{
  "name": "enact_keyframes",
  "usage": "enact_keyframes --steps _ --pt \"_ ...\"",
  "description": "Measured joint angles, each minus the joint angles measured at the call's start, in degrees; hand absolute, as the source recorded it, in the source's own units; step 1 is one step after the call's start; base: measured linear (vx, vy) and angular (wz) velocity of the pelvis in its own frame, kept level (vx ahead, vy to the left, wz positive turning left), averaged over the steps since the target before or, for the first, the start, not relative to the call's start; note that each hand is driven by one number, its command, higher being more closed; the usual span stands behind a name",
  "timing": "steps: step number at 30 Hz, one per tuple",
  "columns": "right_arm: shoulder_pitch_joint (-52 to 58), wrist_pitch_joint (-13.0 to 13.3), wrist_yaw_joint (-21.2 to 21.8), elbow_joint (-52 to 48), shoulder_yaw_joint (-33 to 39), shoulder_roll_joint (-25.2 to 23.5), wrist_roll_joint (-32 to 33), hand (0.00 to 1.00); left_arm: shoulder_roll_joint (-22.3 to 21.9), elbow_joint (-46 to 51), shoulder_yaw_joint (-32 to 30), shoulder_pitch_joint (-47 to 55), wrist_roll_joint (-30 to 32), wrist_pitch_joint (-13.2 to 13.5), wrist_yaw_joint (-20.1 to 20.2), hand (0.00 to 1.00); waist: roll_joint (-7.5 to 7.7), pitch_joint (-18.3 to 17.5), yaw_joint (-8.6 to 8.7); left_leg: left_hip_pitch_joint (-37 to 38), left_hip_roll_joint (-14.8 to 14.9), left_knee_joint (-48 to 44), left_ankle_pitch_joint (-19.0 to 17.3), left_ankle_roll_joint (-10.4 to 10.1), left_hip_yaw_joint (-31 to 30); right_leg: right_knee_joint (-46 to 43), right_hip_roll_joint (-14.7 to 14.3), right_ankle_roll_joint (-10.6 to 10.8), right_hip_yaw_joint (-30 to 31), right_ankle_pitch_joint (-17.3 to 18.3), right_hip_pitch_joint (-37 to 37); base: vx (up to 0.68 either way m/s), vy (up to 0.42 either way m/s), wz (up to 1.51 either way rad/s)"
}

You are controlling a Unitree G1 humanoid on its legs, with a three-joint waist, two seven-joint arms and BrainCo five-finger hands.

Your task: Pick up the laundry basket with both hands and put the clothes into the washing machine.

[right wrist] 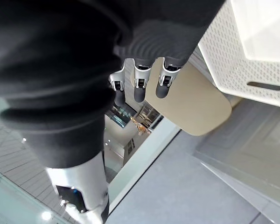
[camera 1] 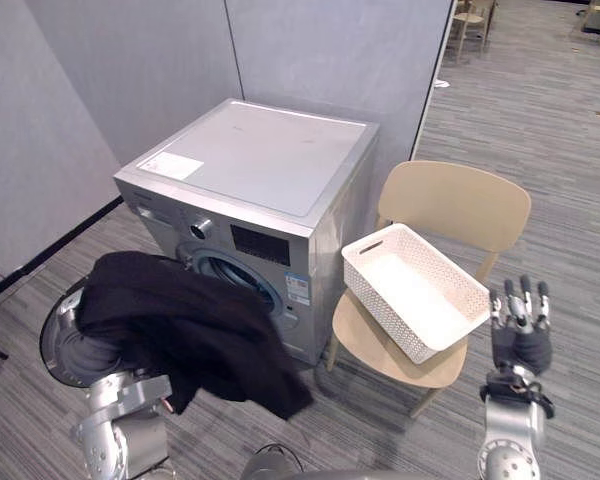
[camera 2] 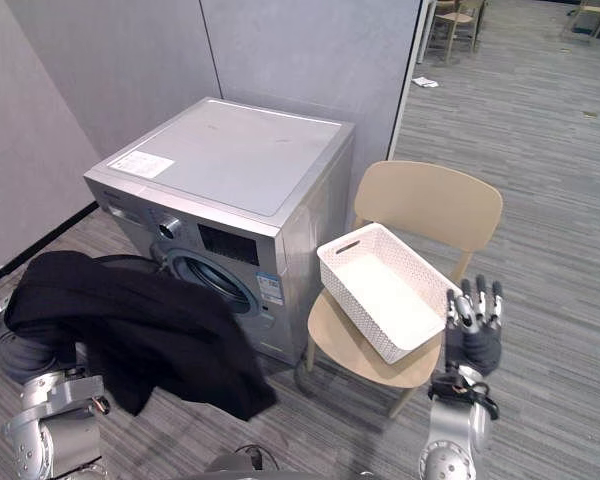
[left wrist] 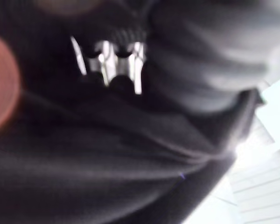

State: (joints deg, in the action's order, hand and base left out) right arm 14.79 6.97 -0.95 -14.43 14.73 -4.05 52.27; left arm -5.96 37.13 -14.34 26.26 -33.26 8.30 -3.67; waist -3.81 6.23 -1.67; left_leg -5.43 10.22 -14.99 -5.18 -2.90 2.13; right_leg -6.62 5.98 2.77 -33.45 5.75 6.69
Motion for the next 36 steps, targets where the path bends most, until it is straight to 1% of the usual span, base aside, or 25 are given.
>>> enact_keyframes --steps 3,4,6,8,11,12,13,14,15,16,17,18,19,20,21,22,23,25,26,27,29,30,32,34,36 --pt "-2.75 0.55 -0.18 1.31 -1.66 -0.04 0.16 0.0 -0.01 -1.31 0.31 0.16 -1.16 0.48 -0.62 1.0 0.64 0.41 -0.93 -0.39 0.55 -4.07 -1.49 1.89 1.52 -2.8 1.67 -0.51 2.41 1.04 -1.17 0.02 0.029 -0.35" --pt "-3.98 0.89 -0.31 1.9 -2.24 -0.02 0.5 0.0 0.32 -1.59 0.39 0.09 -1.9 0.89 -1.0 1.0 1.32 0.72 -0.82 -2.76 1.29 -10.03 -3.14 4.44 1.56 -5.45 3.54 -0.68 3.37 1.6 -2.52 0.0 0.078 -0.53" --pt "-4.79 1.77 -0.54 2.12 -3.67 0.24 1.13 0.0 0.69 -2.41 1.27 -0.08 -2.17 1.28 -1.7 1.0 2.81 1.04 -0.64 -5.03 3.8 -15.47 -3.63 4.55 0.65 -10.79 7.18 0.54 5.73 3.43 -5.64 -0.01 0.142 -0.53" --pt "-5.94 2.11 -1.3 2.46 -4.65 1.27 1.14 0.0 0.93 -4.01 2.31 -0.63 -2.37 1.63 -2.3 1.0 3.76 1.21 0.79 -5.98 6.66 -15.49 -3.33 4.03 -2.01 -17.1 11.1 2.46 8.22 5.53 -9.35 -0.02 0.284 -0.33" --pt "-6.71 3.87 -2.76 2.58 -4.58 3.94 1.1 0.0 1.78 -6.5 7.0 -4.24 -3.07 1.81 -3.49 1.0 3.04 1.16 1.93 -5.46 10.28 -9.41 0.27 -1.63 -4.88 -26.54 16.7 7.13 10.92 8.44 -14.77 0.05 0.512 0.07" --pt "-6.69 3.91 -3.02 2.57 -4.67 3.71 1.09 0.0 1.78 -7.41 9.84 -5.47 -3.57 1.83 -4.02 1.0 3.0 1.2 2.58 -4.2 10.27 -6.46 -2.99 -12.65 -2.79 -27.8 19.15 9.38 11.65 8.04 -15.19 0.09 0.606 0.32" --pt "-6.62 3.7 -3.38 2.94 -4.79 1.99 1.1 0.0 2.69 -8.16 10.63 -6.66 -3.9 1.77 -4.06 1.0 5.35 1.82 2.27 -4.46 7.88 -8.41 -3.36 -11.68 -1.23 -27.09 21.11 10.24 12.67 7.26 -15.01 0.08 0.59 0.28" --pt "-5.59 3.61 -4.26 1.33 -6.18 0.41 1.04 0.0 3.19 -8.49 13.04 -6.8 -4.34 1.72 -4.09 1.0 6.47 1.38 2.12 -7.56 6.7 -12.64 -5.88 -10.76 -0.01 -22.19 21.78 10.87 12.48 4.18 -13.79 0.08 0.568 0.13" --pt "-5.04 3.34 -4.21 -1.03 -6.77 -0.07 0.94 0.0 3.59 -8.65 16.11 -7.44 -4.52 1.76 -4.03 1.0 5.91 1.41 2.06 -11.87 6.08 -19.59 -9.65 -9.18 -0.62 -16.37 21.74 11.48 10.6 -0.28 -11.41 0.07 0.586 0.14" --pt "-4.22 3.34 -4.38 -2.24 -6.61 -0.17 0.82 0.0 4.02 -8.91 17.96 -7.92 -4.63 1.74 -3.92 1.0 5.7 1.38 2.07 -13.5 5.28 -22.73 -11.33 -8.1 -0.73 -13.81 21.99 11.82 9.67 -2.92 -9.91 0.09 0.636 0.33" --pt "-2.83 3.45 -4.53 -4.41 -5.96 -0.1 0.53 0.0 4.5 -10.83 21.74 -9.47 -4.82 1.63 -3.56 1.0 5.78 1.33 2.14 -14.77 2.87 -26.46 -14.09 -5.38 -0.23 -9.73 23.53 11.84 9.42 -8.07 -7.34 0.11 0.635 0.25" --pt "-1.97 3.46 -4.72 -5.25 -6.12 -0.03 0.52 0.0 4.67 -12.8 24.02 -10.63 -4.92 1.3 -2.62 1.0 5.82 1.21 1.67 -14.08 0.75 -27.67 -15.92 -2.84 2.77 -6.22 25.51 8.78 10.35 -14.63 -6.73 0.11 0.633 -0.09" --pt "-2.05 3.36 -4.99 -5.01 -6.65 0.04 0.54 0.0 4.55 -13.13 24.34 -10.73 -4.88 0.97 -2.5 1.0 5.29 1.16 0.98 -13.23 0.79 -27.46 -16.44 -1.87 5.11 -4.56 25.73 4.66 10.47 -17.95 -7.22 0.12 0.748 -0.95" --pt "-2.6 2.85 -5.51 -4.92 -8.38 0.53 0.48 0.0 4.42 -13.26 24.27 -10.76 -4.77 1.03 -2.49 1.0 4.38 1.6 0.78 -10.73 0.88 -25.49 -16.76 -0.08 8.68 -12.75 24.97 4.88 10.35 -14.12 -11.11 0.08 0.594 -1.1" --pt "-2.24 2.68 -5.57 -4.92 -8.9 0.52 0.48 0.0 4.46 -13.47 24.38 -10.82 -4.75 1.02 -2.44 1.0 3.68 1.96 0.79 -9.4 0.7 -23.87 -16.4 0.58 9.88 -17.13 23.65 6.53 10.34 -10.97 -12.41 0.09 0.701 -1.32" --pt "-1.3 2.63 -5.37 -4.94 -8.96 0.52 0.51 0.0 4.49 -14.71 24.95 -10.92 -4.56 1.05 -1.8 1.0 3.27 1.88 0.66 -6.1 -0.01 -19.1 -15.1 1.76 12.64 -24.73 19.65 9.14 9.77 -3.97 -13.86 0.04 0.333 -0.76" --pt "-1.21 2.63 -5.28 -4.94 -8.92 0.52 0.53 0.0 4.5 -15.01 25.02 -10.93 -4.41 1.04 -1.58 1.0 3.43 1.78 0.71 -5.56 -0.43 -17.97 -14.69 2.03 12.98 -25.84 18.97 9.11 9.48 -2.65 -14.05 0.04 0.351 -0.83" --pt "1.11 2.82 -4.01 -5.29 -8.83 0.41 0.56 0.0 4.47 -19.53 26.49 -11.76 -4.19 0.6 -1.19 1.0 4.15 1.36 1.1 -1.55 -4.46 -9.45 -11.6 3.46 15.49 -29.25 13.96 6.81 6.92 6.47 -14.16 0.03 0.215 -0.49" --pt "1.91 2.7 -3.83 -5.29 -8.99 0.35 0.59 0.0 4.49 -20.7 26.87 -11.8 -4.18 0.33 -1.16 1.0 4.27 1.29 1.34 -0.89 -5.13 -8.11 -11.06 3.73 15.8 -29.12 12.49 6.73 7.09 7.89 -14.13 0.02 0.147 -0.22" --pt "3.61 2.57 -3.6 -5.29 -9.06 0.19 0.75 0.0 4.45 -23.23 27.5 -11.84 -3.95 -0.49 -0.9 1.0 4.14 1.41 1.9 0.03 -6.04 -6.42 -10.38 3.96 16.25 -28.02 9.89 5.14 8.0 10.2 -14.14 0.02 0.075 -0.01" --pt "5.02 2.5 -2.99 -5.17 -9.16 0.23 1.22 0.0 4.47 -26.31 27.49 -12.25 -3.61 -1.12 -0.56 1.0 3.86 2.68 2.76 -0.17 -6.78 -7.41 -10.19 4.03 16.38 -26.18 7.83 1.45 11.69 12.25 -15.09 0.01 -0.009 0.09" --pt "5.09 2.49 -2.53 -5.11 -9.87 0.77 1.39 0.0 4.46 -27.89 26.97 -13.37 -3.01 -1.18 -0.71 1.0 4.11 4.55 2.91 -1.46 -6.54 -10.31 -10.21 4.03 16.23 -26.44 7.97 1.09 12.79 12.66 -15.55 -0.06 -0.087 -0.05" --pt "4.53 2.39 -2.18 -5.22 -11.93 2.51 2.04 0.0 4.37 -28.8 25.36 -15.42 -2.04 -1.2 -1.24 1.0 4.44 6.02 2.41 -7.38 -4.26 -17.16 -10.29 3.99 16.12 -28.43 6.94 0.4 13.54 12.56 -19.11 -0.13 -0.124 -0.21" --pt "2.33 2.0 -1.89 -7.29 -14.0 3.29 2.85 0.0 4.49 -30.43 22.11 -20.61 -2.08 -0.84 -3.02 1.0 4.87 10.16 1.95 -14.92 0.68 -27.01 -10.53 3.71 16.18 -33.29 5.12 -1.56 13.52 11.38 -24.3 -0.19 -0.142 -0.2" --pt "1.78 1.82 -1.66 -10.65 -14.81 3.32 3.05 0.0 4.54 -33.05 19.67 -24.68 -2.02 -0.65 -5.27 1.0 5.34 11.59 1.75 -19.69 3.17 -31.13 -11.4 2.61 16.13 -37.24 4.51 -1.99 13.58 11.24 -29.23 -0.2 -0.107 -0.24"
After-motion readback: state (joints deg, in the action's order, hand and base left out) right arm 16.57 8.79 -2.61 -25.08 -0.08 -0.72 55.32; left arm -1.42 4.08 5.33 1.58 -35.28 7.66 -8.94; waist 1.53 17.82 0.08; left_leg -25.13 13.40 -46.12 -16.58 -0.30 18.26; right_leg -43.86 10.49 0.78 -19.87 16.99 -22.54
